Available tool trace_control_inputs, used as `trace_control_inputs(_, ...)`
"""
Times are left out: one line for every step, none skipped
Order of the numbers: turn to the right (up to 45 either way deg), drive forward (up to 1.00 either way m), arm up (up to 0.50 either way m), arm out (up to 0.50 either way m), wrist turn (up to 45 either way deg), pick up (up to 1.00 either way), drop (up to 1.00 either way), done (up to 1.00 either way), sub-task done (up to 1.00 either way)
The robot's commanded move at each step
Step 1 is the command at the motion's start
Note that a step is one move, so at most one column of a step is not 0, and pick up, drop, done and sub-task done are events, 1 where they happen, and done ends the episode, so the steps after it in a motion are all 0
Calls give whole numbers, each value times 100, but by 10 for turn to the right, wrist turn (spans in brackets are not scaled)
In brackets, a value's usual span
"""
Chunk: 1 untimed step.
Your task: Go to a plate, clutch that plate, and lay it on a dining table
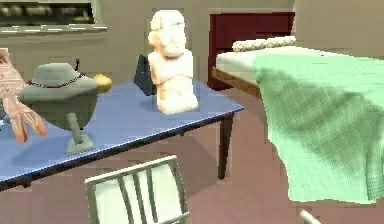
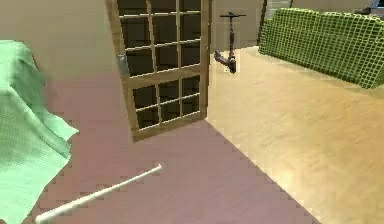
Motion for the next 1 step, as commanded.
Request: trace_control_inputs(270, 0, 0, 0, 0, 0, 0, 0, 0)
